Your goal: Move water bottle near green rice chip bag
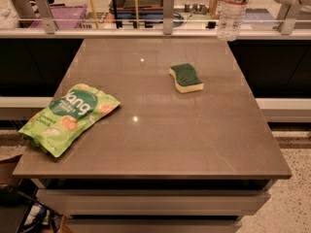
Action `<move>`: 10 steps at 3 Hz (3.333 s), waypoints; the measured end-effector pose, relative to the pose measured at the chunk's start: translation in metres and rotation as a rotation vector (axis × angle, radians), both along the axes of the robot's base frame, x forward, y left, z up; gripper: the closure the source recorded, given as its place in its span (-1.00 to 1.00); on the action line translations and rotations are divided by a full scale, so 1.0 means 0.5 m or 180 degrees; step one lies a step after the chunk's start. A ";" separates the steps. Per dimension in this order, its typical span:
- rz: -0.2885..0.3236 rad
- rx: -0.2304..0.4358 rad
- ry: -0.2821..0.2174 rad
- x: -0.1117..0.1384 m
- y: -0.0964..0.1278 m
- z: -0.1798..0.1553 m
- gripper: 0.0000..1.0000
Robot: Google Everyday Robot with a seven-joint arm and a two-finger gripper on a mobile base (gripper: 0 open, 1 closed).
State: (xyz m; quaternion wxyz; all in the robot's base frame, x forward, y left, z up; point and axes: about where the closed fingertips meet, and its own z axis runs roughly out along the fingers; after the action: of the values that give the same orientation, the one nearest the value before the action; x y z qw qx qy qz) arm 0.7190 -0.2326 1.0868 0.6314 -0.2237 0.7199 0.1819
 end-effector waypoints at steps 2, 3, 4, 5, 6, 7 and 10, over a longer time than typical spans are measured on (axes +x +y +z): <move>0.0528 0.0090 -0.0100 -0.112 0.072 0.068 1.00; 0.0667 0.0138 -0.0220 -0.179 0.117 0.076 1.00; 0.0757 0.0163 -0.0286 -0.239 0.163 0.069 1.00; 0.0830 0.0131 -0.0309 -0.298 0.206 0.063 1.00; 0.0928 0.0058 -0.0299 -0.353 0.256 0.056 1.00; 0.1010 0.0007 -0.0251 -0.397 0.303 0.043 1.00; 0.1016 -0.0058 -0.0376 -0.396 0.390 -0.086 1.00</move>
Offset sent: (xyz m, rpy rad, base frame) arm -0.1004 0.0586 0.0406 0.0509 -0.0634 0.2467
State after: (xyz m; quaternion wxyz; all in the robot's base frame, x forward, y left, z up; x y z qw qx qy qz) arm 0.5210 -0.0375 1.0437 0.6337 -0.3511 0.6385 0.2598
